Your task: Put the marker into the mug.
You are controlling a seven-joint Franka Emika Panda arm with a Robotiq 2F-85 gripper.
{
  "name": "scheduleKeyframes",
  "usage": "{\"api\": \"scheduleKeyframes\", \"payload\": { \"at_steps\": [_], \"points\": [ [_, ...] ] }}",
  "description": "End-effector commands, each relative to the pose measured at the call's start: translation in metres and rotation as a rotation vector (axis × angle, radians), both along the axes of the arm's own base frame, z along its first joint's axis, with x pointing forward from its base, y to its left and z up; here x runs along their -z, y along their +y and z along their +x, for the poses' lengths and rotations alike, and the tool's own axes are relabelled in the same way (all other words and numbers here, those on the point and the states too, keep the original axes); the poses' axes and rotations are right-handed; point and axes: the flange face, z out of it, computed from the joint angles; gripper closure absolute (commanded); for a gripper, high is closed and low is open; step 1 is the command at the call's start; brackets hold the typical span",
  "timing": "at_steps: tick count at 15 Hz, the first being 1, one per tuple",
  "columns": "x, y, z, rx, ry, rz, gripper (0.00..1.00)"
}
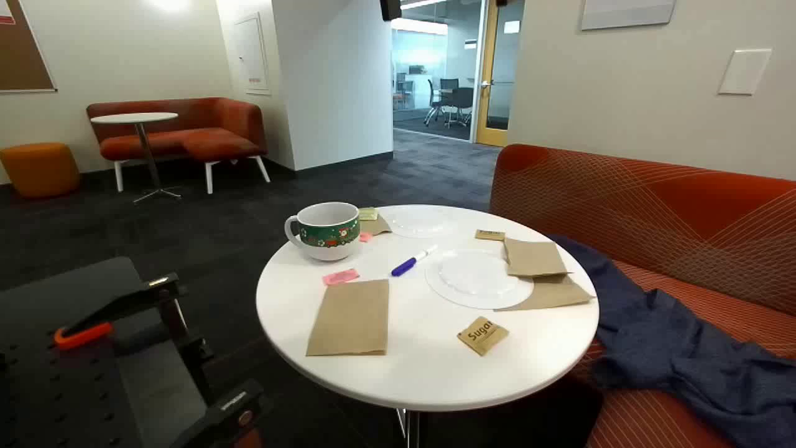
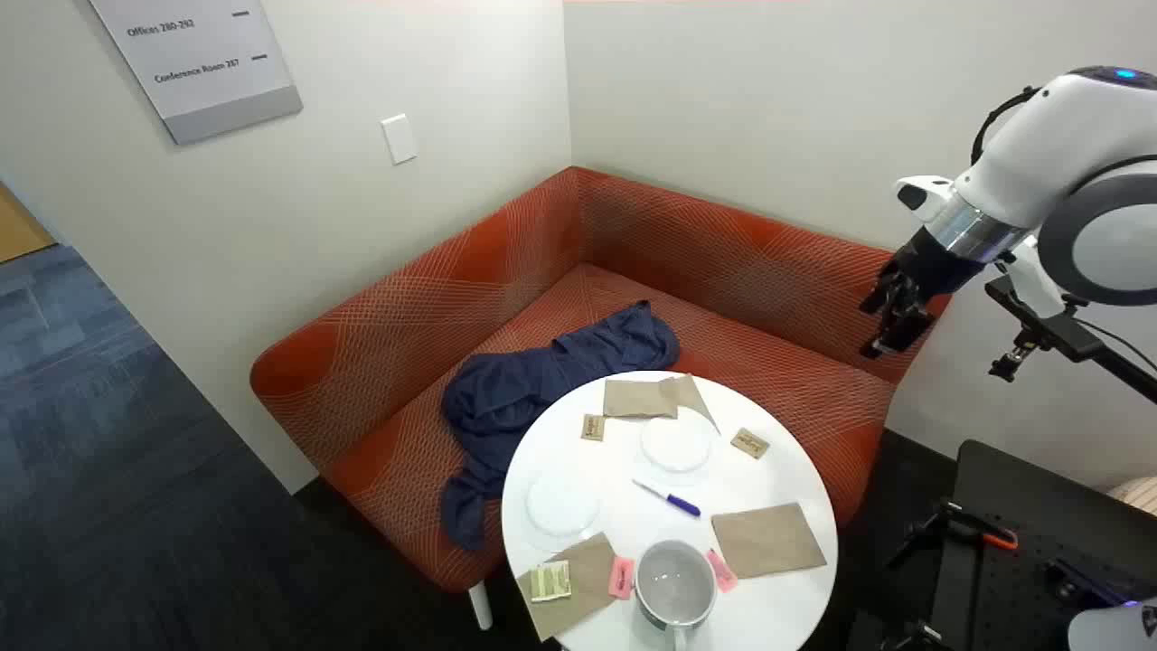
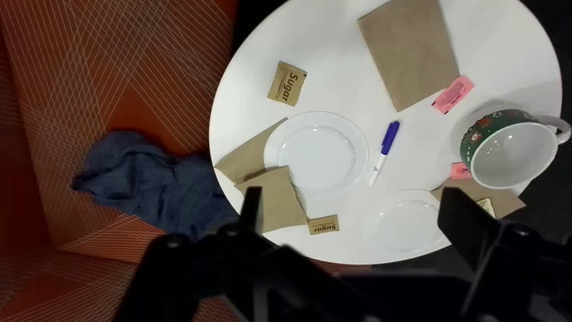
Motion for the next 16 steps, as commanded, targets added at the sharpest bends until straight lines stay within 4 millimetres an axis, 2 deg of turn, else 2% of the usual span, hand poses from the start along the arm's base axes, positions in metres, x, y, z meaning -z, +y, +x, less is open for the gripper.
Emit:
{"api": "scheduleKeyframes", "payload": {
  "at_steps": [1, 6, 8, 13, 16],
  "points": [
    [-0.001, 0.000, 0.000, 0.000, 0.001, 0.000, 0.00],
    [-0.001, 0.000, 0.000, 0.000, 0.001, 0.000, 0.00],
    [0.003, 0.008, 0.004, -0.007, 0.002, -0.010, 0.00],
    [0.019, 0.053, 0.021, -0.042, 0.004, -0.046, 0.00],
    [0.036, 0.080, 0.031, -0.058, 0.018, -0.059, 0.00]
  ]
}}
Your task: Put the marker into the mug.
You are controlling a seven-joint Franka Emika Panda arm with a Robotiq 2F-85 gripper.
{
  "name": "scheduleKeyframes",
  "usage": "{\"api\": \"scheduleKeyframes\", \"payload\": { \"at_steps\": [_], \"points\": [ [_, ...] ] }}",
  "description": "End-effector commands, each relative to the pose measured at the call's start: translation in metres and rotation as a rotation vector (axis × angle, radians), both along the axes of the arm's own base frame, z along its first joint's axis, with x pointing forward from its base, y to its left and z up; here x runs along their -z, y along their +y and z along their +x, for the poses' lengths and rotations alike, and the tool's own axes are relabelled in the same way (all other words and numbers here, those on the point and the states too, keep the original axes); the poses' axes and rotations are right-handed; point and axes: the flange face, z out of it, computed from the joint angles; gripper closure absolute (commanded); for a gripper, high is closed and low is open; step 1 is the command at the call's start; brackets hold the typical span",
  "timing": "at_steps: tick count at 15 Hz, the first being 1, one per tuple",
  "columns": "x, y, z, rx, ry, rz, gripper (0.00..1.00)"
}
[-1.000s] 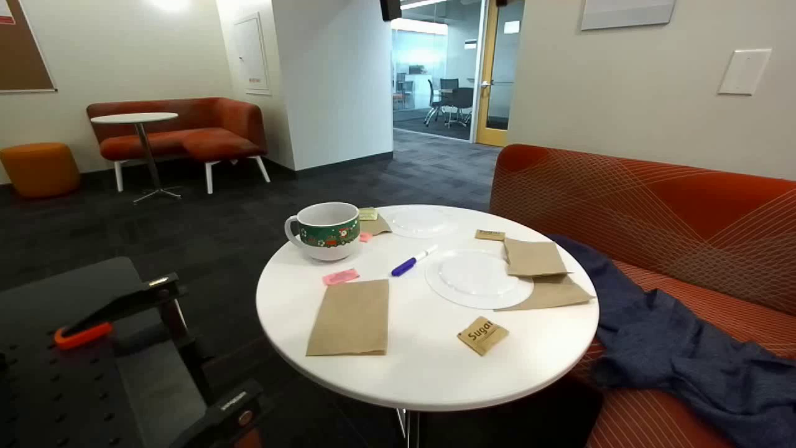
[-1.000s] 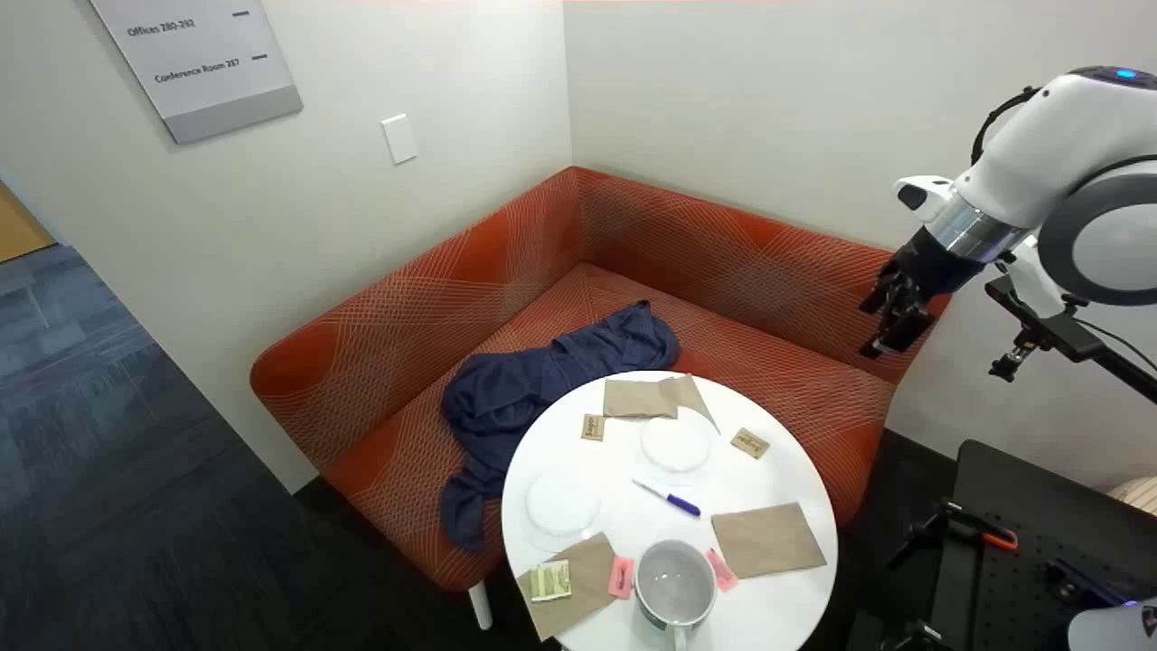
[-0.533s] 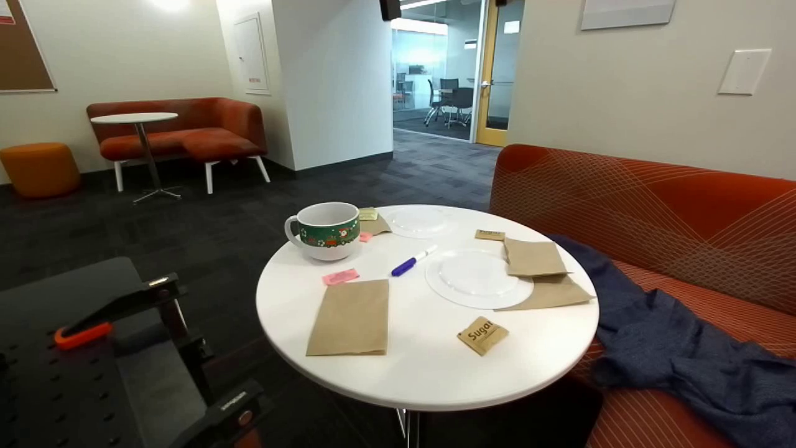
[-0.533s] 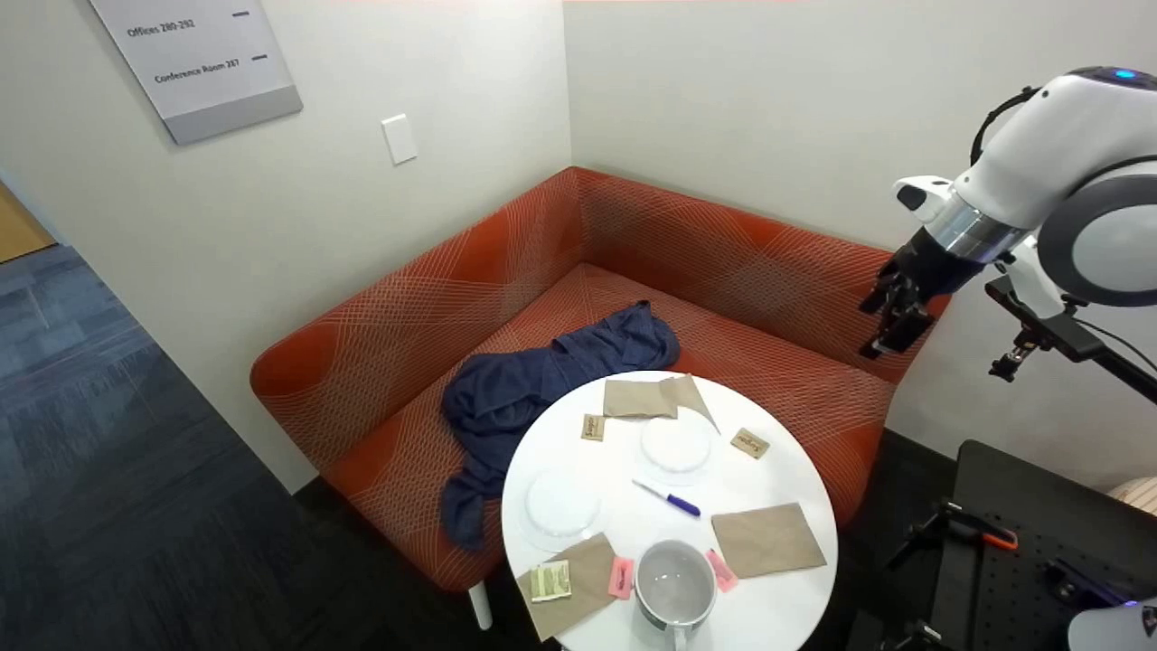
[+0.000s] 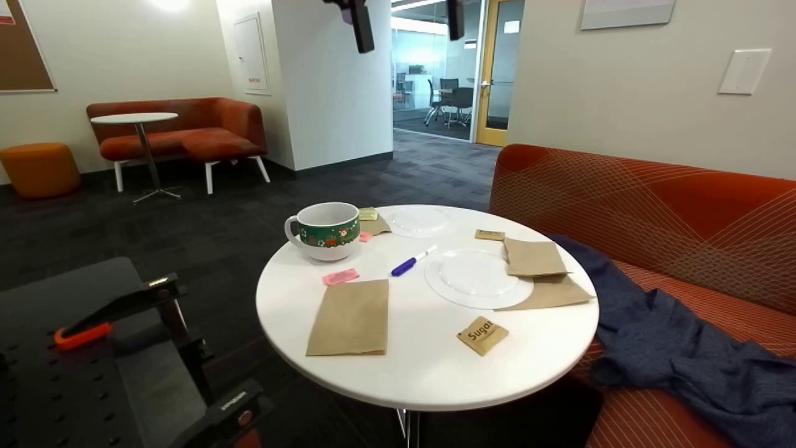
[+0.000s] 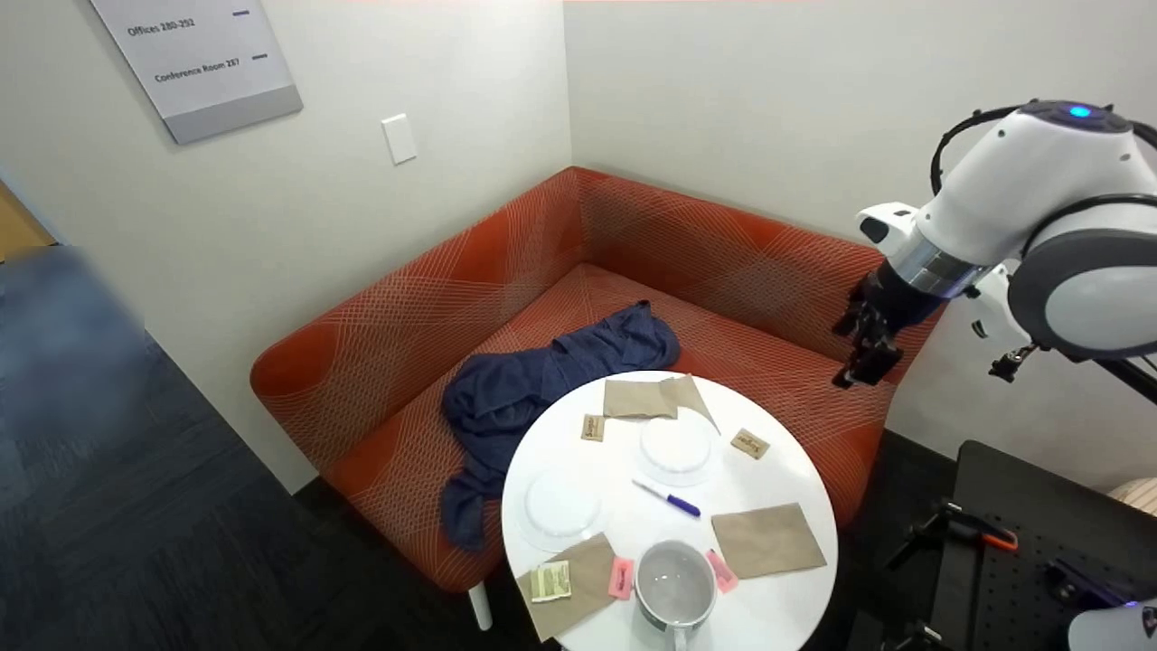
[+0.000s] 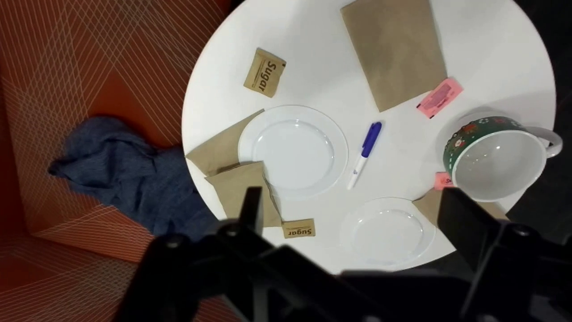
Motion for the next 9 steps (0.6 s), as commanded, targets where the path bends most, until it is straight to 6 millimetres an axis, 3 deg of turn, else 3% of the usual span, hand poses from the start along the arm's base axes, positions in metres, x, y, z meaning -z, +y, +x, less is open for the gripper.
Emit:
{"api": "scheduleKeyframes", "payload": {
  "at_steps": [1, 9],
  "points": [
    [0.023, 0.029, 0.013, 0.003, -0.003, -0.010, 0.00],
    [0.085, 0.081, 0.049, 0.046, -0.024, -0.014, 0.00]
  ]
}}
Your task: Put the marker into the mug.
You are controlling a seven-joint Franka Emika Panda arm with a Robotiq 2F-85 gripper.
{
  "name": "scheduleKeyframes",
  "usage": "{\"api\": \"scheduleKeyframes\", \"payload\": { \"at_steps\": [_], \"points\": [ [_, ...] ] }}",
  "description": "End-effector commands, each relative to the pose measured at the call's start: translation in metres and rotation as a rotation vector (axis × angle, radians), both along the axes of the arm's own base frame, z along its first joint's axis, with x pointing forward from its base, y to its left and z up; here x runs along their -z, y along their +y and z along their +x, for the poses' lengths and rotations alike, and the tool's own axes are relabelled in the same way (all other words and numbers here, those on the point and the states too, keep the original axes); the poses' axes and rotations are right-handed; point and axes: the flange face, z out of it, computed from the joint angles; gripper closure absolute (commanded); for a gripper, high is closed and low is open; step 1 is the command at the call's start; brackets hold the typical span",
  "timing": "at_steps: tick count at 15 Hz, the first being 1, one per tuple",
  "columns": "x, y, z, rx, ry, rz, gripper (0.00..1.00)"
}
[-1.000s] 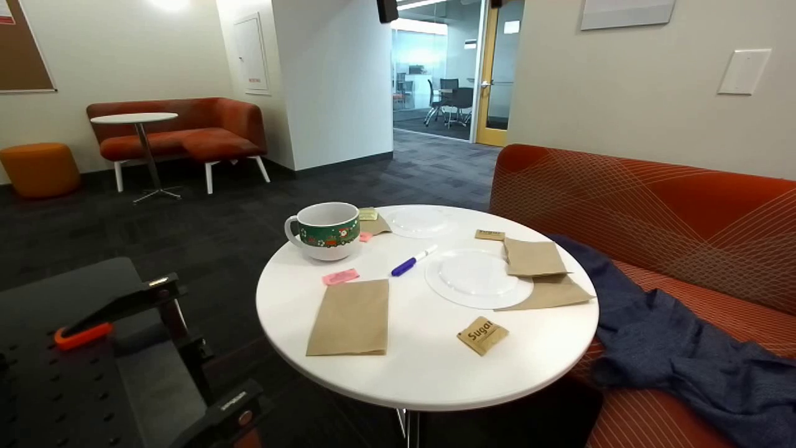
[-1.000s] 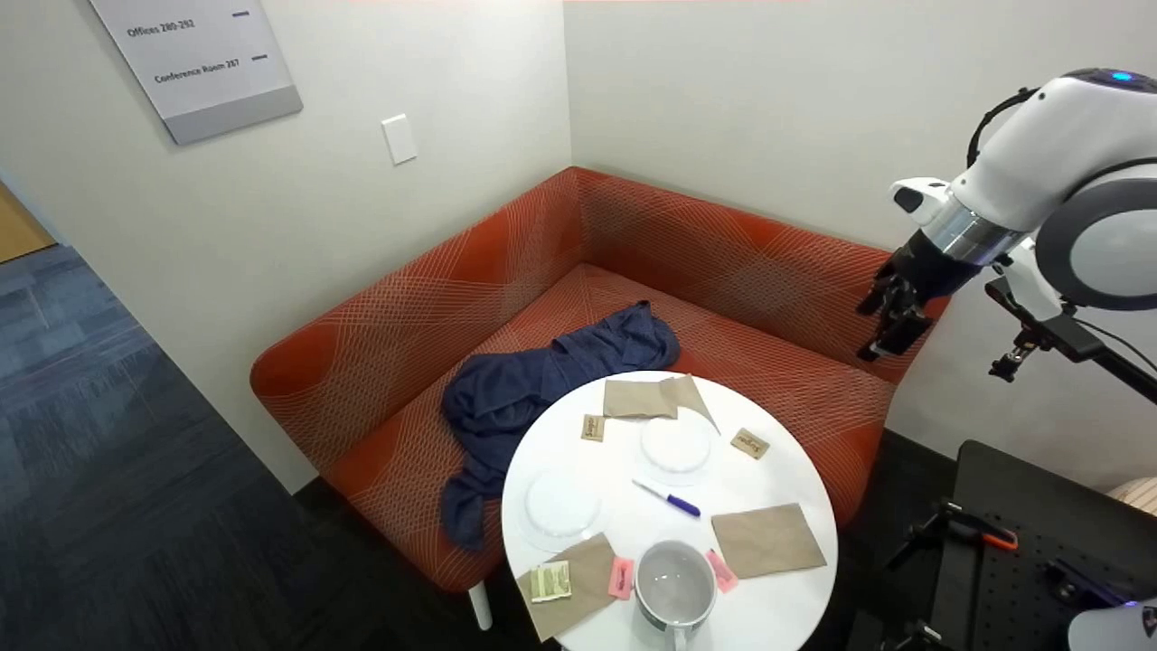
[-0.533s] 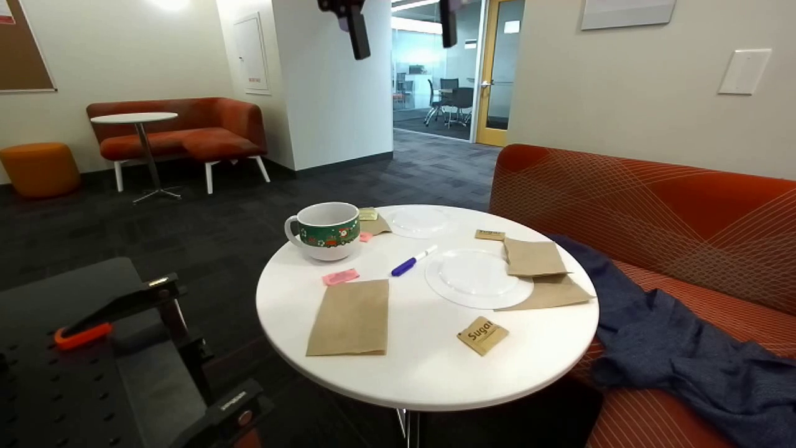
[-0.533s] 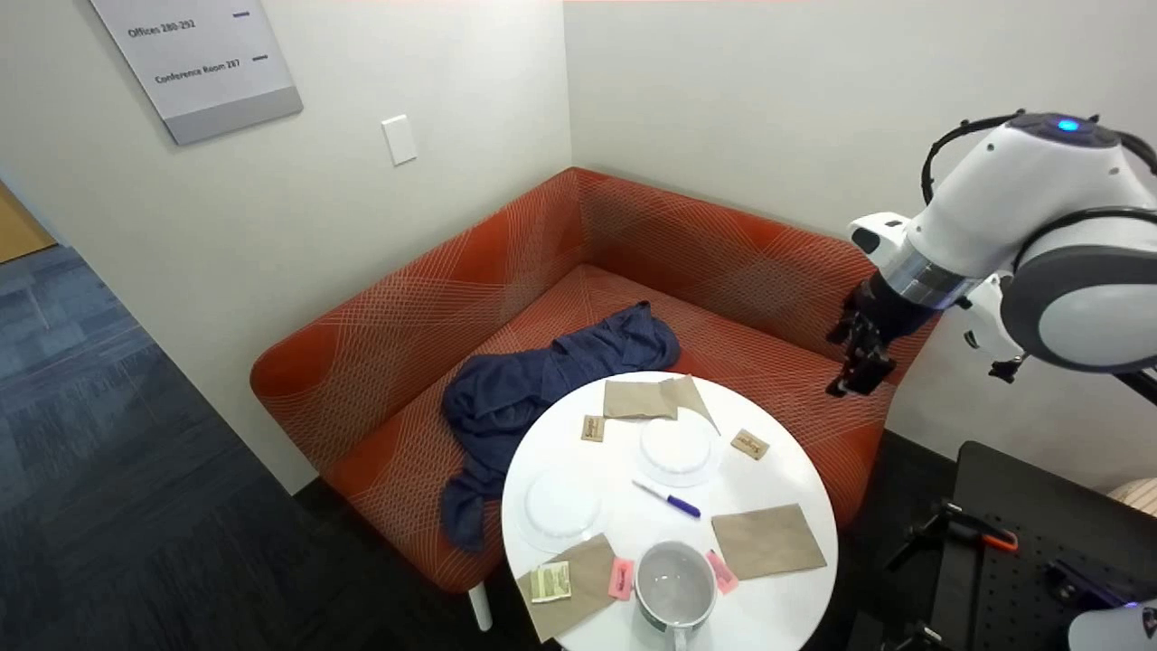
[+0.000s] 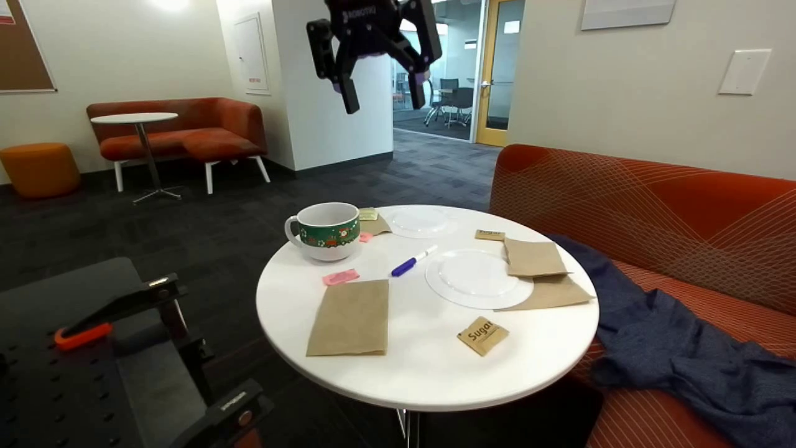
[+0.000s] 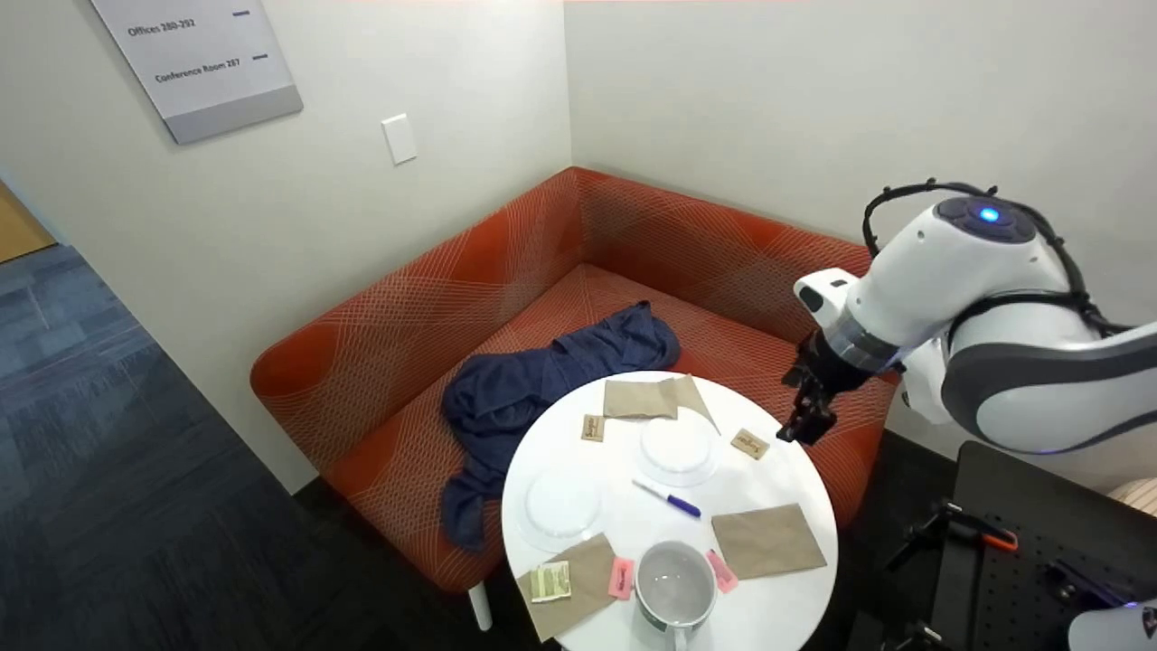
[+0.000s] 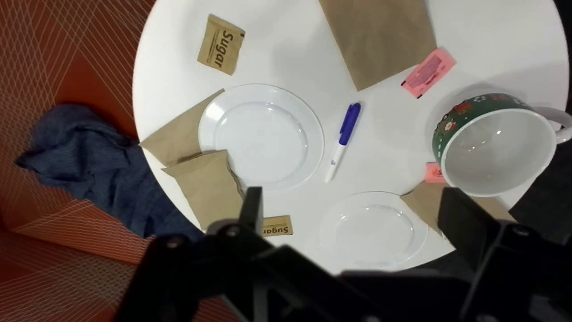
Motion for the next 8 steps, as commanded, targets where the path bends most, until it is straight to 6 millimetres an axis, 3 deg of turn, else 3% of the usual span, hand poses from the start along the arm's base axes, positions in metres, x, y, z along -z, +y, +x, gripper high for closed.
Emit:
{"api": "scheduleKeyframes", "payload": {
  "at_steps": [1, 8],
  "points": [
    [0.029, 0.018, 0.025, 0.042, 0.002, -0.002, 0.00],
    [0.070, 0.033, 0.084, 0.102, 0.021, -0.055, 0.00]
  ]
}}
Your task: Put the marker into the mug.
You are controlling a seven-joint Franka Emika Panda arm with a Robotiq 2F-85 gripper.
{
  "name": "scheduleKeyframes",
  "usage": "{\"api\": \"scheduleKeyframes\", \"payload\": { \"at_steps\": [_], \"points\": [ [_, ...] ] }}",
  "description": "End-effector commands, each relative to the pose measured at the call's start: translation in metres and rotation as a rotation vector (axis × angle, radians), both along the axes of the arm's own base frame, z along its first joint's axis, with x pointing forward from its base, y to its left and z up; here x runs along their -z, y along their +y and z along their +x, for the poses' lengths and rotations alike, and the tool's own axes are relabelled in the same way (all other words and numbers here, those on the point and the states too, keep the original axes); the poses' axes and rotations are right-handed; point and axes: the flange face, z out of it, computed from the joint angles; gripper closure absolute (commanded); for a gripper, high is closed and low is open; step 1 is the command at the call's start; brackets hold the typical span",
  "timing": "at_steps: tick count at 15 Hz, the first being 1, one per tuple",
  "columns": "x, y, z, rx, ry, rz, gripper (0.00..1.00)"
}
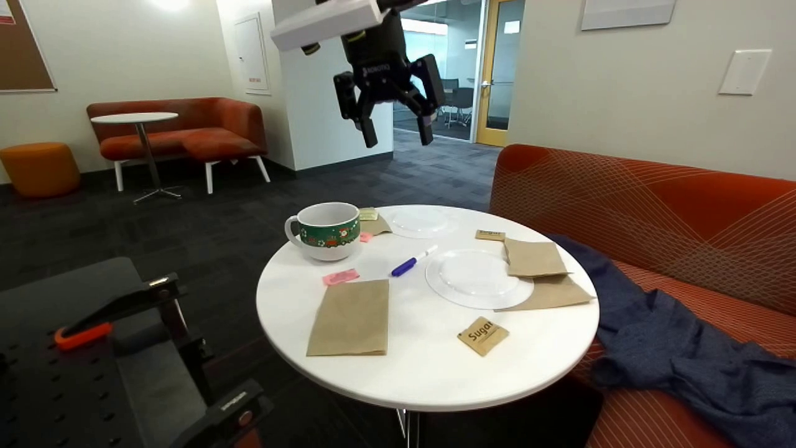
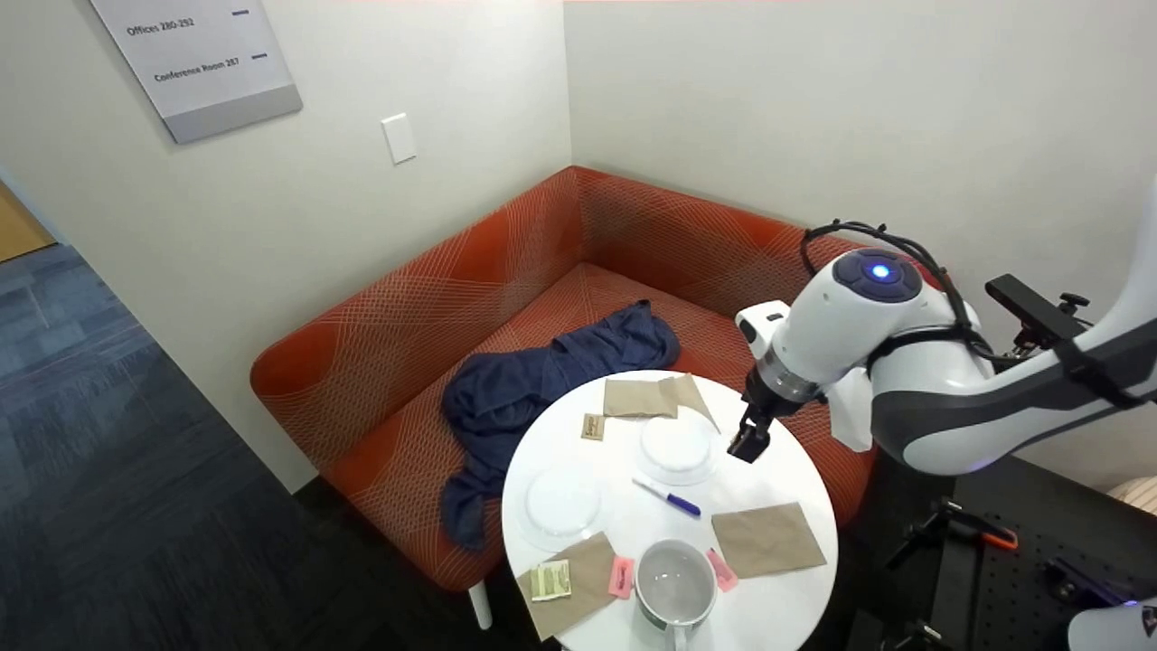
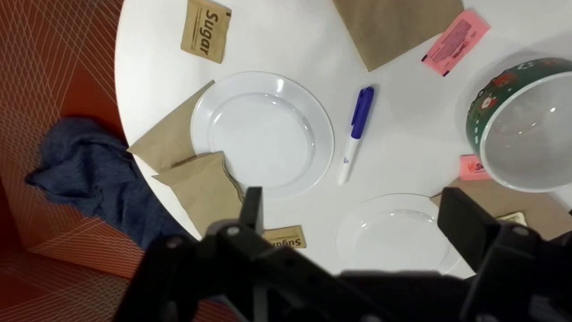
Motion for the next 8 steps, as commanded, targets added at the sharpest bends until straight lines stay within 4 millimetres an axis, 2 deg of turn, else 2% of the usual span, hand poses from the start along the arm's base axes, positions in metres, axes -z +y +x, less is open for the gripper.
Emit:
{"api": "scheduleKeyframes", "payload": {
  "at_steps": [1, 8],
  "points": [
    [0.026, 0.006, 0.042, 0.011, 0.009, 0.004, 0.00],
    [0.082, 0.017, 0.087, 0.028, 0.094, 0.039, 0.00]
  ]
}}
